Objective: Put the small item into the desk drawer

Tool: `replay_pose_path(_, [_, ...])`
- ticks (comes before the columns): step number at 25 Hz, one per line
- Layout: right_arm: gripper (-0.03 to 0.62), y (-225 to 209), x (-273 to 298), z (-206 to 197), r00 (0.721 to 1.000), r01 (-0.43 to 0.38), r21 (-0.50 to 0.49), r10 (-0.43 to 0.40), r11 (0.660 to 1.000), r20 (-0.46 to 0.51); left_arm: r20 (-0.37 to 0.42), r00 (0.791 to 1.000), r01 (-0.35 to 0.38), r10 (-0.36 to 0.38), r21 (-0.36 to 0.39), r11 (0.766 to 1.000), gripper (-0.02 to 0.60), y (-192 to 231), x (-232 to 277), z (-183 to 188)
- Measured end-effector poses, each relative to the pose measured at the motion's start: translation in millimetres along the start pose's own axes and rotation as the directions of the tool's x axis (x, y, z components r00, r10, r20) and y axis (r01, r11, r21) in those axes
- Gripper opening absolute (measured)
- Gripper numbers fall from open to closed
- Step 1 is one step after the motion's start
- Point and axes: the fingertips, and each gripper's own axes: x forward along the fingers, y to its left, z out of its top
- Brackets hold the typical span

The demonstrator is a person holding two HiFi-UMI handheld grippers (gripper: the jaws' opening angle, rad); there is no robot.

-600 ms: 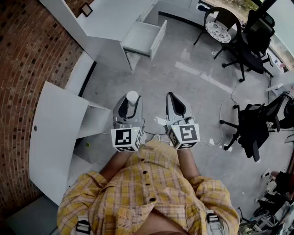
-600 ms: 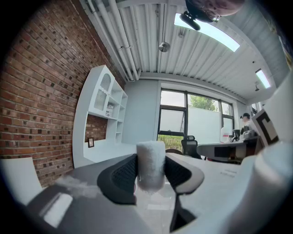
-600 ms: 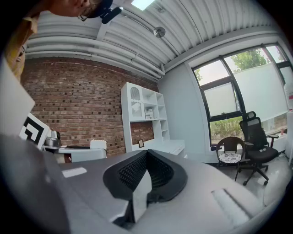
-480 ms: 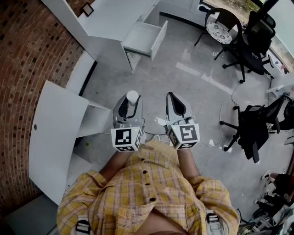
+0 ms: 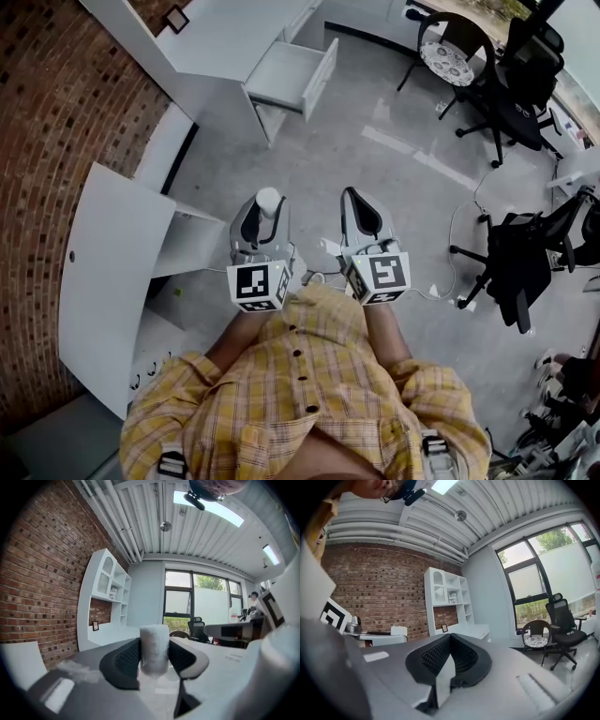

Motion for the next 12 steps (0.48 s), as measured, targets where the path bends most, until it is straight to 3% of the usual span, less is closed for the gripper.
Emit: replay_pose_path(12, [0.0,-22,18,-7,0.999,-0.031,-0.005,0.031,1.0,-0.017,-0.021,1.0,-0.001,0.001,-0.028,1.0,0.184,-5,32,-16])
